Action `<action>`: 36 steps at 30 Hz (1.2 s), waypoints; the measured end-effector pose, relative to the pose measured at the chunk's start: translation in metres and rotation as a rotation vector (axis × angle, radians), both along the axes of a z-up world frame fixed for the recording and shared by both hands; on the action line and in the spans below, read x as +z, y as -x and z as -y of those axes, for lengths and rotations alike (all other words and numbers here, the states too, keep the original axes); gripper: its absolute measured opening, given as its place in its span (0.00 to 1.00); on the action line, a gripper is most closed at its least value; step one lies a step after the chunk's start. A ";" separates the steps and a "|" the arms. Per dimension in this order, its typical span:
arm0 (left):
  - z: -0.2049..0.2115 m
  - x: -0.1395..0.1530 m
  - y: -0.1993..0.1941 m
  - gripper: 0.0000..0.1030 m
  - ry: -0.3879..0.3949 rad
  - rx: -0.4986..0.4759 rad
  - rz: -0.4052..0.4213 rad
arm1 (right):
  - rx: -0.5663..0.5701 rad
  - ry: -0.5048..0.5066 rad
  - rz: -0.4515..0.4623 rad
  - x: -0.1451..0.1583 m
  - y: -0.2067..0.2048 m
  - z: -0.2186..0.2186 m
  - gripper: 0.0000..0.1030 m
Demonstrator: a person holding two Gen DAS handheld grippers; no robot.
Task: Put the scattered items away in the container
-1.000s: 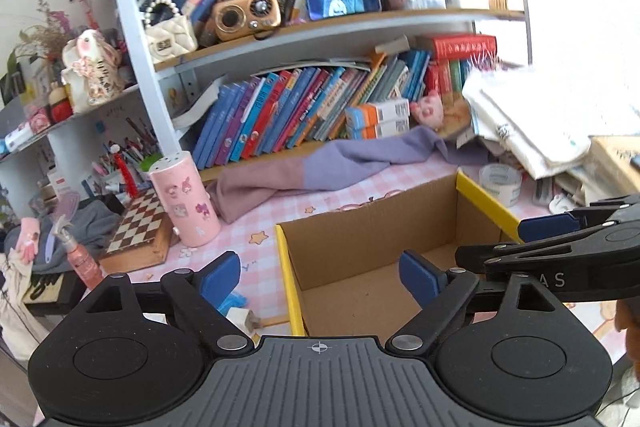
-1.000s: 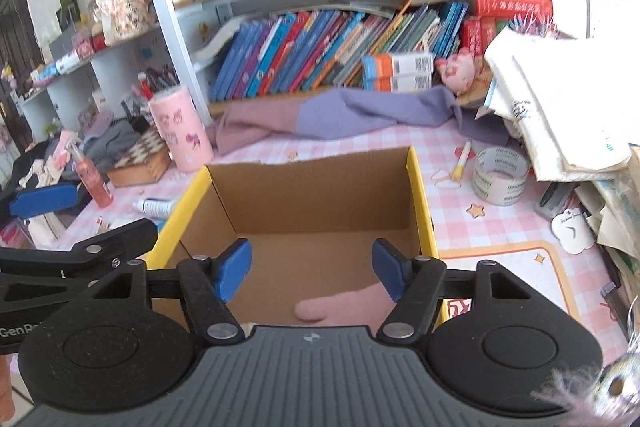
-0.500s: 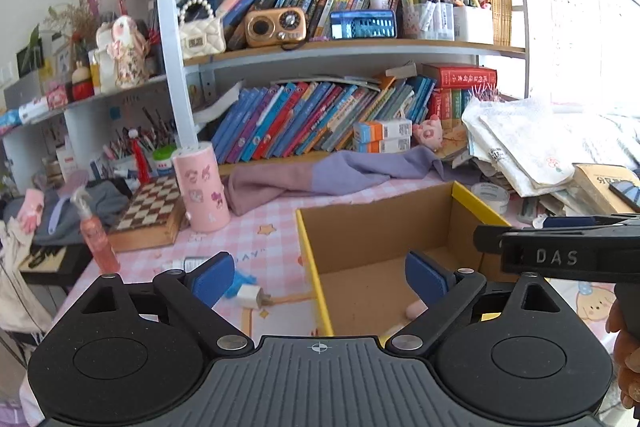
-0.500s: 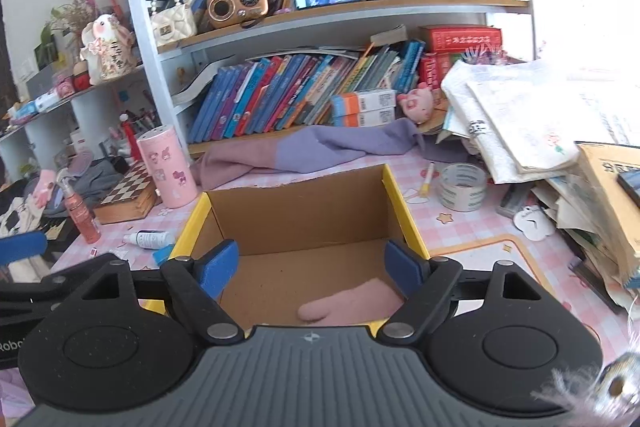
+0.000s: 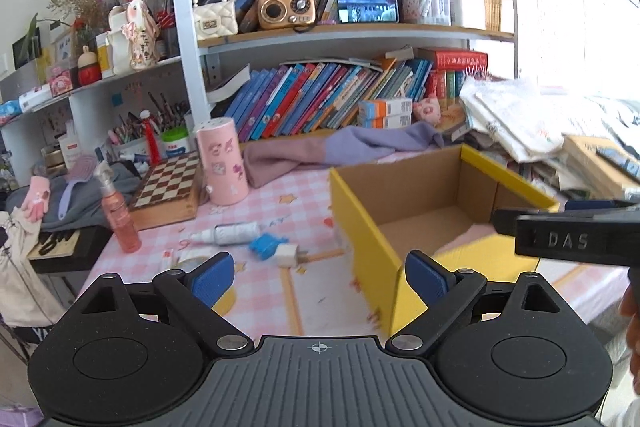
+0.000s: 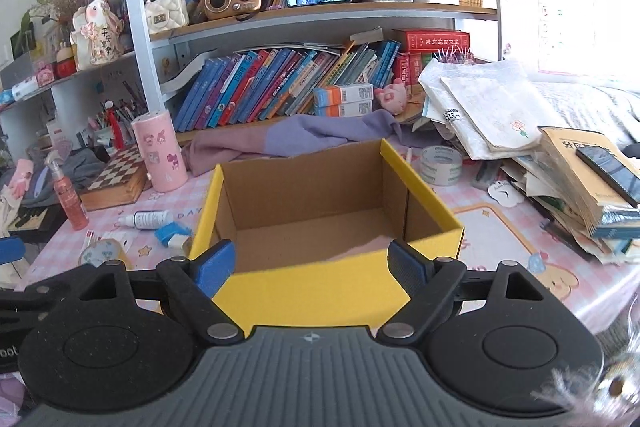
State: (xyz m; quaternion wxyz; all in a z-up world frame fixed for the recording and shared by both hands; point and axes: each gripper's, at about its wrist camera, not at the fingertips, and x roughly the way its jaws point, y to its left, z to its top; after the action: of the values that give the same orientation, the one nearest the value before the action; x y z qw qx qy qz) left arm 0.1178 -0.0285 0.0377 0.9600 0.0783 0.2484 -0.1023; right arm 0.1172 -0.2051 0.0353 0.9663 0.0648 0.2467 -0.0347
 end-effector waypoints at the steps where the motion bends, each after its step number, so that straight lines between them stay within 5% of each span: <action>1: -0.006 -0.002 0.003 0.92 0.001 -0.003 -0.009 | -0.003 0.004 -0.004 -0.001 0.004 -0.006 0.82; 20: -0.095 -0.029 0.042 0.92 0.014 0.045 -0.133 | 0.064 -0.004 -0.169 -0.031 0.050 -0.106 0.83; 36: -0.131 -0.027 0.061 0.92 0.042 0.154 -0.131 | 0.216 0.017 -0.173 -0.028 0.061 -0.146 0.85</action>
State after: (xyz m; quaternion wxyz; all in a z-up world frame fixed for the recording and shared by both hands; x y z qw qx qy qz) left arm 0.0564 0.1026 0.0109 0.9482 0.0319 0.3137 -0.0382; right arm 0.0565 -0.0596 0.0076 0.9400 0.0265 0.3344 0.0621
